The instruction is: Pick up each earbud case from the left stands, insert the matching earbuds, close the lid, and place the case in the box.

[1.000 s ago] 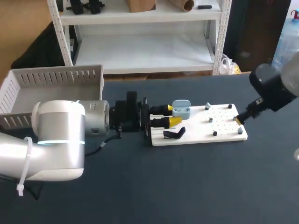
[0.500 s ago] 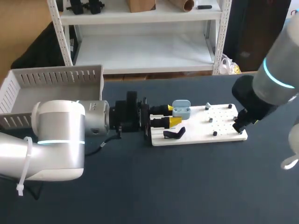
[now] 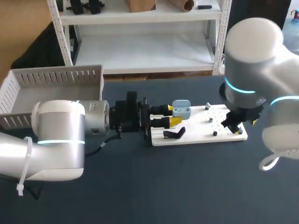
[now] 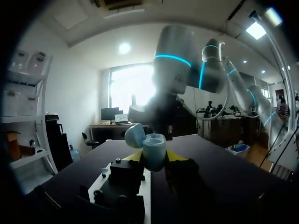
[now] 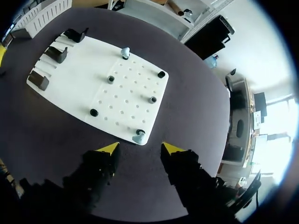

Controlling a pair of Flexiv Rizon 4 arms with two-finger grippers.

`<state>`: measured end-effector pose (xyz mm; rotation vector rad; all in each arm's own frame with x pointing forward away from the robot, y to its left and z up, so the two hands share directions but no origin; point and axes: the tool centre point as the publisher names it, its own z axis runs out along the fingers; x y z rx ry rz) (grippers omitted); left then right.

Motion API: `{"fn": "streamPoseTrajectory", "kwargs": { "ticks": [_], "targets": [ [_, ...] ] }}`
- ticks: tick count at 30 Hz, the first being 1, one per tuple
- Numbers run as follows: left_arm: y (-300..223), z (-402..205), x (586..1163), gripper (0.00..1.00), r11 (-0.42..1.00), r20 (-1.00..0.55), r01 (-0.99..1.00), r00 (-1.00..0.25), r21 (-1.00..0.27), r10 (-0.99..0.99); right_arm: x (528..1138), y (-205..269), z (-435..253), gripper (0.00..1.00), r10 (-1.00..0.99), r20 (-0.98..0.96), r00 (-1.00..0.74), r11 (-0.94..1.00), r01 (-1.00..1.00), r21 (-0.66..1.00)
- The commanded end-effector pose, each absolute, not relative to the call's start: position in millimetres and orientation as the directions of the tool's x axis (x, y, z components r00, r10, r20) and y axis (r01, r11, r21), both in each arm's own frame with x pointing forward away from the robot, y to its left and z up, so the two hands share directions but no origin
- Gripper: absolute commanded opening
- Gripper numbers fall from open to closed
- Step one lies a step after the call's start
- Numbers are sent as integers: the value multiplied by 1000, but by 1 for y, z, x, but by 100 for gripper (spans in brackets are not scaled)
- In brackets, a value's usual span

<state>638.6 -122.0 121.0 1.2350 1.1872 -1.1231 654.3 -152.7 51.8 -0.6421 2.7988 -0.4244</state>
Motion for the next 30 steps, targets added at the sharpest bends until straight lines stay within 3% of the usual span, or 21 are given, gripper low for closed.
{"fn": "streamPoseTrajectory", "kwargs": {
  "ticks": [1, 30],
  "targets": [
    [-122, 121, 636, 0, 39, -997, 996, 73, 74, 22, 660, -149, 42, 53, -432, -149, -889, 840, -337, -425],
    [-122, 121, 636, 0, 39, -997, 996, 73, 74, 22, 668, -158, 26, 40, -339, -201, -919, 879, -234, -415]
  ]
}}
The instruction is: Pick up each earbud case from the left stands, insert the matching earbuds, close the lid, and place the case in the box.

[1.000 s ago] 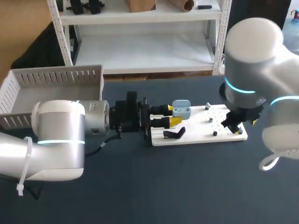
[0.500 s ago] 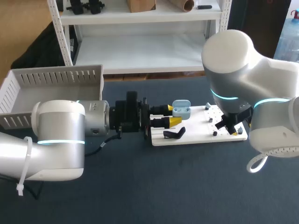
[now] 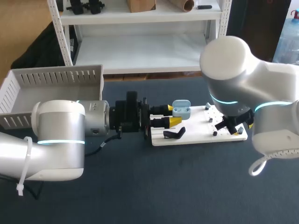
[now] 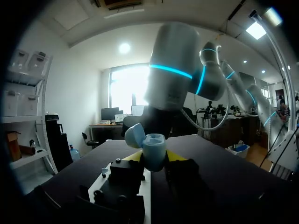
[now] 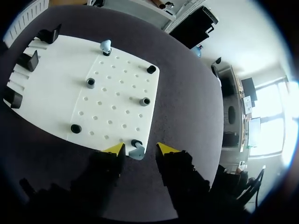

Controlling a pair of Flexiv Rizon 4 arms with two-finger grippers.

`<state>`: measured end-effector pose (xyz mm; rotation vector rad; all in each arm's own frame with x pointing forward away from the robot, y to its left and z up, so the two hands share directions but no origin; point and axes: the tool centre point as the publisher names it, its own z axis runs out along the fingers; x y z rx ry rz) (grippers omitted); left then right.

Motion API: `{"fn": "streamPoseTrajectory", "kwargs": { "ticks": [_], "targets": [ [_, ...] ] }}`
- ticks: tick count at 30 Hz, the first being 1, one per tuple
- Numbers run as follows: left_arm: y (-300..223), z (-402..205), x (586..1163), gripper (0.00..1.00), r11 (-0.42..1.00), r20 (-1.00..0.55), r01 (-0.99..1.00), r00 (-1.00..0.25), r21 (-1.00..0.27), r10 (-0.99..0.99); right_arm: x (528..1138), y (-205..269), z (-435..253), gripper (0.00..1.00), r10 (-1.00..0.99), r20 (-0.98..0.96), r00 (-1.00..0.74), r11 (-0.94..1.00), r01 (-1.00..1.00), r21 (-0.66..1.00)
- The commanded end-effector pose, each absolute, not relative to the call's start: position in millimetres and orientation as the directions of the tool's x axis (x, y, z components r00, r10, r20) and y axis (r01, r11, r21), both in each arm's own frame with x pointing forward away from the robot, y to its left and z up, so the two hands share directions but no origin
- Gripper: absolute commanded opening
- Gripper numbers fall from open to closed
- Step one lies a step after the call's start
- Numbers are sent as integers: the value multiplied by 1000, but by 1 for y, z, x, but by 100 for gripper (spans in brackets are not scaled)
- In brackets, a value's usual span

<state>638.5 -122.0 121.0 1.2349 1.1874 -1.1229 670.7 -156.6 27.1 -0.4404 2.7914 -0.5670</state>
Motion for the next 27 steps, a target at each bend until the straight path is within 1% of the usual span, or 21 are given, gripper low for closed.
{"fn": "streamPoseTrajectory", "kwargs": {
  "ticks": [1, 9, 18, 27],
  "targets": [
    [-122, 121, 636, 0, 39, -997, 996, 73, 74, 22, 668, -158, 26, 40, -338, -203, -919, 880, -232, -415],
    [-122, 121, 636, 0, 39, -997, 996, 73, 74, 22, 669, -158, 25, 34, -334, -212, -918, 884, -228, -409],
    [-122, 121, 636, 0, 39, -997, 996, 73, 74, 22, 668, -158, 24, 33, -332, -206, -920, 883, -227, -410],
    [-122, 121, 636, 0, 39, -997, 996, 73, 74, 22, 669, -158, 22, 26, -331, -205, -921, 883, -226, -410]
  ]
}}
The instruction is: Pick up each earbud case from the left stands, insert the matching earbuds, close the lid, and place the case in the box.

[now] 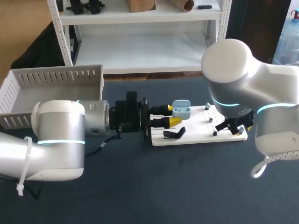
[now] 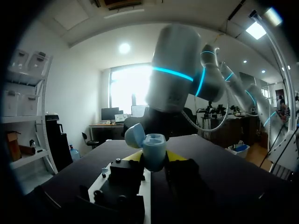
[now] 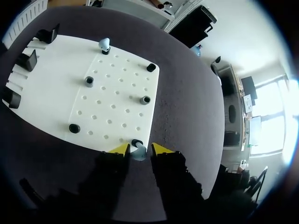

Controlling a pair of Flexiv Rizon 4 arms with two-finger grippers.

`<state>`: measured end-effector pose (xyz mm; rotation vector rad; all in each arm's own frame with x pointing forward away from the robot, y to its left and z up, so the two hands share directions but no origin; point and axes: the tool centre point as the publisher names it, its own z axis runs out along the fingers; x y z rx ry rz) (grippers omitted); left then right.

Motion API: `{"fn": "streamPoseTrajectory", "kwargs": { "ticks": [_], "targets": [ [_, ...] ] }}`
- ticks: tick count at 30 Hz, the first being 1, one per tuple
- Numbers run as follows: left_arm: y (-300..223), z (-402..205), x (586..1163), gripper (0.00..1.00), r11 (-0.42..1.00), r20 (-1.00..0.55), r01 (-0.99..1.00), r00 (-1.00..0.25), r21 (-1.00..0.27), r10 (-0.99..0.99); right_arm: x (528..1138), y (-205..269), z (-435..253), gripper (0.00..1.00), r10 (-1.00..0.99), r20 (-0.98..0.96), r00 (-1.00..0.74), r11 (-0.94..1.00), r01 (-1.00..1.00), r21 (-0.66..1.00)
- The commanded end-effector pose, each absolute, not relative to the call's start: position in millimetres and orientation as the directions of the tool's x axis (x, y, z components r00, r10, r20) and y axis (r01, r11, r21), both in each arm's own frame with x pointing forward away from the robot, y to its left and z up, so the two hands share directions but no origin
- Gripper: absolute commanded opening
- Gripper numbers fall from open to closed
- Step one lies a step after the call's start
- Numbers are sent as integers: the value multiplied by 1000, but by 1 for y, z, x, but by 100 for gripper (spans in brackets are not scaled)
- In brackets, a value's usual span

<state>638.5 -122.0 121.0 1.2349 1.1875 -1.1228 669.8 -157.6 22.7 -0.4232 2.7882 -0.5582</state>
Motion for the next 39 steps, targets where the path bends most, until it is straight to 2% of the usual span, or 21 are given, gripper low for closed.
{"fn": "streamPoseTrajectory", "kwargs": {
  "ticks": [1, 3, 5, 6, 17, 28, 39],
  "targets": [
    [-122, 121, 636, 0, 39, -997, 996, 73, 74, 22, 669, -158, 22, 24, -331, -204, -921, 883, -227, -411],
    [-122, 121, 636, 0, 39, -997, 996, 73, 74, 22, 669, -158, 22, 16, -331, -202, -922, 883, -227, -411],
    [-122, 121, 636, 0, 39, -997, 996, 73, 74, 22, 669, -158, 22, 2, -332, -200, -922, 882, -229, -411],
    [-122, 121, 636, 0, 39, -997, 996, 73, 74, 22, 669, -158, 22, 0, -332, -199, -922, 882, -229, -411],
    [-122, 121, 636, 0, 39, -997, 996, 73, 74, 22, 664, -158, 35, 0, -325, -211, -922, 887, -219, -408],
    [-122, 121, 636, 0, 39, -997, 996, 73, 74, 22, 636, -157, 88, 0, -300, -271, -915, 911, -190, -366],
    [-122, 121, 636, 0, 39, -997, 996, 73, 74, 22, 597, -107, 169, 0, -384, -312, -869, 902, -281, -327]
  ]
}}
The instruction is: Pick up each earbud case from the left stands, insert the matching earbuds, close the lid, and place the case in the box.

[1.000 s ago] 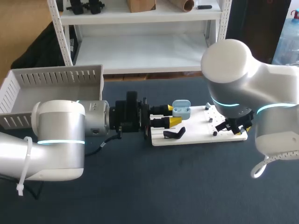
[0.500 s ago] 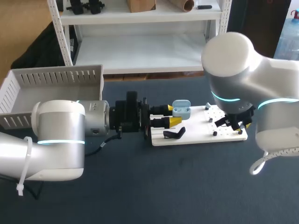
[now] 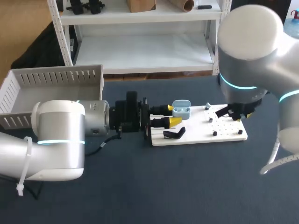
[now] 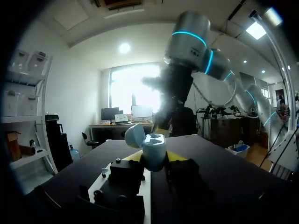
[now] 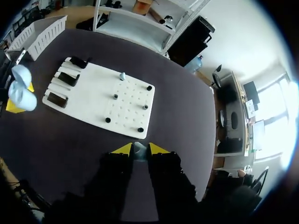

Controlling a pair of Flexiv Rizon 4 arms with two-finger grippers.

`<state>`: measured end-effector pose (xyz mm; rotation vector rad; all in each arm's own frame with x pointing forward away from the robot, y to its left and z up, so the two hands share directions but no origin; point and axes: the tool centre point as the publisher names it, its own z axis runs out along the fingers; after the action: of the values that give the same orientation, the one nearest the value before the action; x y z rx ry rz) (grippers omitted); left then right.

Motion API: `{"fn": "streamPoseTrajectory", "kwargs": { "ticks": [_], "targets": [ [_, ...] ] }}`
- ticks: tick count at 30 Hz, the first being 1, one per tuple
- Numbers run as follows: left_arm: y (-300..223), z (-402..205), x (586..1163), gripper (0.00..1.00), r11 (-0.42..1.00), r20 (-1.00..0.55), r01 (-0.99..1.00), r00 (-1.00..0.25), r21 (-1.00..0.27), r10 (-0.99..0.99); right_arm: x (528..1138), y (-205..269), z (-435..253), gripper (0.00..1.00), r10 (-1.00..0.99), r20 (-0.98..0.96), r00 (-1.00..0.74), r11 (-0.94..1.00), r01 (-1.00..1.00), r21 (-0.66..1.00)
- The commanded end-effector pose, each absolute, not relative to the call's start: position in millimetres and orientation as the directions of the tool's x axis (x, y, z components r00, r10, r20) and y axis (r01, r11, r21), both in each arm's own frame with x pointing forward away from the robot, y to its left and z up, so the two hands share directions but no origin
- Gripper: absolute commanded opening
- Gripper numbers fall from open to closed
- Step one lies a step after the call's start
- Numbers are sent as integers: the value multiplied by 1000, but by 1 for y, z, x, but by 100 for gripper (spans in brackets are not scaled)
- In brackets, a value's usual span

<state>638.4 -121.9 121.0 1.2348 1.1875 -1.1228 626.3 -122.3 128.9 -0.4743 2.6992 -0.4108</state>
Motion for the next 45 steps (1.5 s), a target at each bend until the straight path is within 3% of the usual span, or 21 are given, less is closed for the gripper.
{"fn": "streamPoseTrajectory", "kwargs": {
  "ticks": [1, 11, 24, 32, 38, 45],
  "targets": [
    [-122, 121, 636, 0, 39, -997, 996, 73, 74, 22, 593, -101, 174, 0, -389, -312, -867, 901, -286, -326],
    [-122, 121, 636, 0, 39, -997, 996, 73, 74, 22, 565, -47, 202, 0, -452, -351, -820, 885, -361, -294],
    [-122, 121, 636, 0, 39, -997, 996, 73, 74, 22, 565, -47, 202, 0, -452, -351, -820, 885, -361, -294],
    [-122, 121, 636, 0, 39, -997, 996, 73, 74, 22, 589, -22, 215, 0, -63, -300, -952, 977, 3, -213],
    [-122, 121, 636, 0, 39, -997, 996, 73, 74, 22, 600, -15, 213, 0, 13, -262, -965, 970, 76, -232],
    [-122, 121, 636, 0, 39, -997, 996, 73, 74, 22, 598, -21, 202, 0, -20, -177, -984, 971, 23, -238]
  ]
}}
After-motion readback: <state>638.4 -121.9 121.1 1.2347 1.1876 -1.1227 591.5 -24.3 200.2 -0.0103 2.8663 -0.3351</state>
